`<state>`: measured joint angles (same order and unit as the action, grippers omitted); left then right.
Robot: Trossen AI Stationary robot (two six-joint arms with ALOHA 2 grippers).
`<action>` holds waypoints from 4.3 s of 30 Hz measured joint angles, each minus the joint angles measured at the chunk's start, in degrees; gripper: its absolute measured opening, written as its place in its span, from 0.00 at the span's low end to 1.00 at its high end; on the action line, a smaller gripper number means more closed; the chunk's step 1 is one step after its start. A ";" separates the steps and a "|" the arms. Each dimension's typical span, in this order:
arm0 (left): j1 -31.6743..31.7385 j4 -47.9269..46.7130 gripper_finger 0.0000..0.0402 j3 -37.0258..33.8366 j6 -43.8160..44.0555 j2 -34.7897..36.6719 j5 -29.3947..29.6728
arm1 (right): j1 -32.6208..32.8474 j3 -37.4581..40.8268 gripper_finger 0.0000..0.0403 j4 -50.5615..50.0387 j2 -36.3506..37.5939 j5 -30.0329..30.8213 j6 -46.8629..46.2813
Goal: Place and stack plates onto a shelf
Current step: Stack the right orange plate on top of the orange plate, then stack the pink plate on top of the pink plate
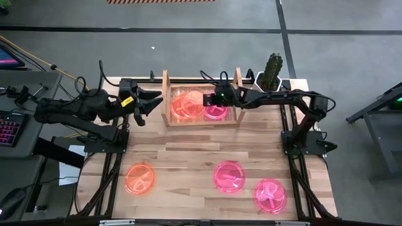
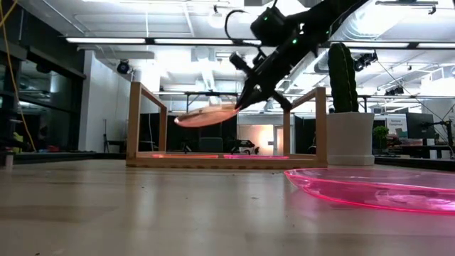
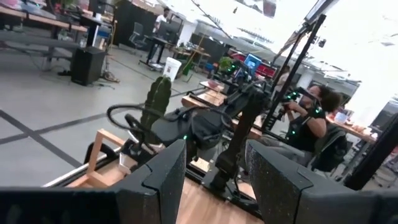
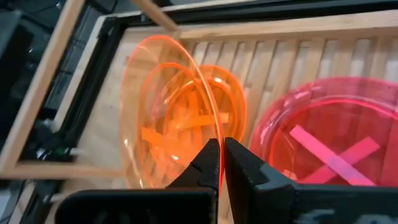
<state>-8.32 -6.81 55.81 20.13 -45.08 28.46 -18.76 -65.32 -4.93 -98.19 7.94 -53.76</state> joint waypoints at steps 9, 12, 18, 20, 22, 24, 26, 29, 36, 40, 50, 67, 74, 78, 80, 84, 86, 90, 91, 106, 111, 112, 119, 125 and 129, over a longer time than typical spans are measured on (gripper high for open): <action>0.04 -0.03 0.39 0.00 -2.61 -1.14 0.57 | 0.11 -7.94 0.00 0.46 -9.81 2.16 -1.86; 0.04 -0.49 0.39 -0.01 -2.92 -1.45 0.51 | 0.11 -10.68 0.00 -0.93 -13.05 2.16 -2.90; 0.04 -1.50 0.39 -0.02 -2.99 -1.58 0.51 | 0.13 -12.04 0.00 -2.07 -15.18 3.12 -6.01; 0.04 -1.58 0.39 -0.02 -3.92 -1.51 0.51 | 0.11 -11.92 0.00 -2.16 -15.21 3.67 -7.47; 0.04 -1.92 0.39 -0.02 -4.46 -1.53 0.56 | 0.02 -11.91 0.00 -1.34 -15.21 3.66 -7.68; 0.04 -2.00 0.39 -0.02 -5.05 -1.58 0.59 | 0.02 -11.91 0.00 -0.91 -15.21 3.58 -7.03; 0.04 -1.97 0.39 -0.02 -5.34 -1.53 0.62 | 0.03 -11.91 0.00 -0.77 -15.21 3.52 -6.85; 0.04 -1.99 0.39 -0.02 -5.35 -1.53 0.62 | 0.04 -11.89 0.01 -0.79 -15.21 3.10 -7.28; 0.04 -1.95 0.39 -0.02 -5.37 -1.53 0.64 | 0.04 -11.87 0.20 0.46 -15.30 0.46 -6.82; 0.04 -1.95 0.39 -0.02 -5.35 -1.53 0.66 | 0.01 -11.85 0.35 0.46 -15.30 0.15 -6.22; 0.04 -2.00 0.39 -0.02 -5.34 -1.53 0.68 | -1.61 -12.31 0.55 -3.69 -7.63 -14.68 13.14; 0.16 6.88 0.39 -5.73 -6.75 -2.08 -9.22 | 14.84 15.86 0.55 -5.97 29.20 -4.31 17.56; 2.03 20.49 0.39 -17.32 3.51 -2.12 -10.01 | 19.29 27.51 0.55 13.17 39.29 0.66 10.62; 2.03 20.89 0.39 -17.79 4.60 -2.09 -10.05 | 19.74 27.65 0.55 13.35 41.00 1.30 11.18; 2.03 20.87 0.39 -17.79 4.15 -2.08 -10.05 | 19.71 27.38 0.55 13.28 41.22 1.33 11.62; 2.03 20.54 0.39 -17.79 3.83 -2.14 -10.05 | 19.38 27.10 0.55 13.33 41.29 1.78 11.76; 2.03 20.66 0.39 -17.79 4.23 -3.11 -10.04 | 19.15 27.10 0.55 13.33 41.28 2.12 11.57; 2.03 20.41 0.39 -17.44 6.53 -8.22 -10.55 | 19.08 27.10 0.55 13.35 41.26 2.35 11.15; 2.03 20.24 0.39 -16.97 6.99 -10.34 -11.42 | 19.08 27.10 0.55 13.33 41.26 2.76 10.62; 0.68 20.00 0.39 -0.87 30.24 -52.26 -33.25 | 19.08 27.10 0.55 13.35 41.24 5.45 9.05; -2.27 20.03 0.39 4.16 37.02 -61.43 -32.87 | 19.08 27.10 0.55 12.87 41.24 5.27 11.74; -2.76 19.86 0.39 5.31 37.92 -63.04 -32.85 | 19.08 27.10 0.55 12.63 41.24 5.24 11.78; -5.14 13.92 0.39 14.10 39.58 -72.15 -31.15 | 19.08 27.08 0.55 10.93 41.22 4.98 11.78; -5.30 4.23 0.39 20.08 38.70 -76.02 -27.42 | 19.18 27.06 0.55 10.83 41.22 2.77 11.67; -5.20 3.77 0.39 20.70 38.25 -76.08 -26.14 | 19.46 27.06 0.55 11.02 41.22 2.73 11.60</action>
<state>-13.52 -3.03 76.51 58.38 -121.16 2.33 0.69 -38.26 6.09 -56.97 10.68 -42.15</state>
